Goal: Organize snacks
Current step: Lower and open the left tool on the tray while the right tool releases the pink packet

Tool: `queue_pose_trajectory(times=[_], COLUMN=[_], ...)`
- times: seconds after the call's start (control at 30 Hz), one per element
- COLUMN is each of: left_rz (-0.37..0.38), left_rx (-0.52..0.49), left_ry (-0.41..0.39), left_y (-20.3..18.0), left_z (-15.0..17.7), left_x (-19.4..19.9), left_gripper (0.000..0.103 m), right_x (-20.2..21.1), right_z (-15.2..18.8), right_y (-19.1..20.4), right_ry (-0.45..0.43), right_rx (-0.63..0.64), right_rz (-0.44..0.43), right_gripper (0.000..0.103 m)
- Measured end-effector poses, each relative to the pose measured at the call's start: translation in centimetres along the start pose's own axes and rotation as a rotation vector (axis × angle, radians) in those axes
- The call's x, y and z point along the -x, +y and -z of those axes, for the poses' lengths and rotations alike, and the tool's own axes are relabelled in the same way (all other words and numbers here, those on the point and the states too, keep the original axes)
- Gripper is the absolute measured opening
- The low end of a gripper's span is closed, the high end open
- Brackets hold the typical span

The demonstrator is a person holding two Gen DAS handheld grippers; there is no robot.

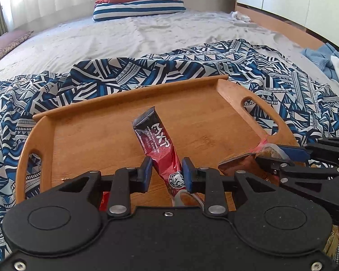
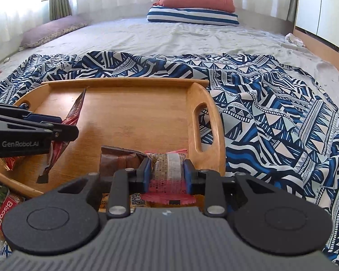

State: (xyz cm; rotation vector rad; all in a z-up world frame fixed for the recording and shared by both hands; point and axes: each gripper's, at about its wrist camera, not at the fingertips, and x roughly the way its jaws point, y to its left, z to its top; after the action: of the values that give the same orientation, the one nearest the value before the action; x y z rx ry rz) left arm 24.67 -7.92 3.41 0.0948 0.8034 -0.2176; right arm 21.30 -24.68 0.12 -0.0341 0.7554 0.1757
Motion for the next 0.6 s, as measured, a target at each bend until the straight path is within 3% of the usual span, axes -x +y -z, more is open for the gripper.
queue_pose_trajectory(times=[0.6], left_rz=[-0.007], left_rx=[-0.023], left_ry=[-0.002], left_y=[-1.3], left_z=[-0.1], left_x=[-1.4], left_gripper=[0.027], right_x=[-0.2], right_z=[0.2], right_y=[-0.3], right_ry=[0.009], right_rx=[-0.034], right_rz=[-0.035], right_gripper=[0.038])
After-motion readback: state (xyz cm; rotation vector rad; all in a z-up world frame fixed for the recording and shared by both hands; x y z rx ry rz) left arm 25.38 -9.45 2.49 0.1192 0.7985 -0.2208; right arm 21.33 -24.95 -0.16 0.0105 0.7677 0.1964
